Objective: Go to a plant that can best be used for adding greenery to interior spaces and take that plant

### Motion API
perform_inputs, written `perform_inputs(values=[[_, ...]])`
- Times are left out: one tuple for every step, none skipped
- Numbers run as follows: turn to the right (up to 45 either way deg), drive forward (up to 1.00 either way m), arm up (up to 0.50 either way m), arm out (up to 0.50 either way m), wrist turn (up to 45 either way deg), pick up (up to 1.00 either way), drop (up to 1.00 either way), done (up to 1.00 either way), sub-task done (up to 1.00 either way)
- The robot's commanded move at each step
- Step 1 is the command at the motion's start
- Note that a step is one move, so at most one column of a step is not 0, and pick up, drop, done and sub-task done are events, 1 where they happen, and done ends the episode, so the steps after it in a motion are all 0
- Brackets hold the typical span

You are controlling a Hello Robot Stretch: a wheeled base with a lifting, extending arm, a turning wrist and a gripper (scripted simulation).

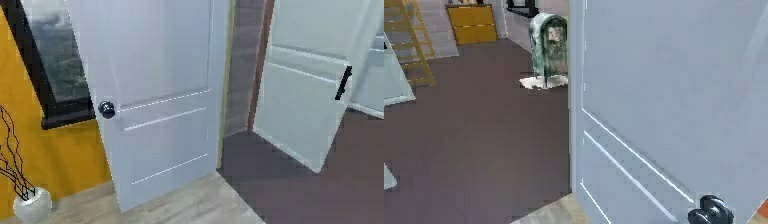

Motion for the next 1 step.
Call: perform_inputs(values=[[45.0,0.0,0.0,0.0,0.0,0.0,0.0,0.0,0.0]])
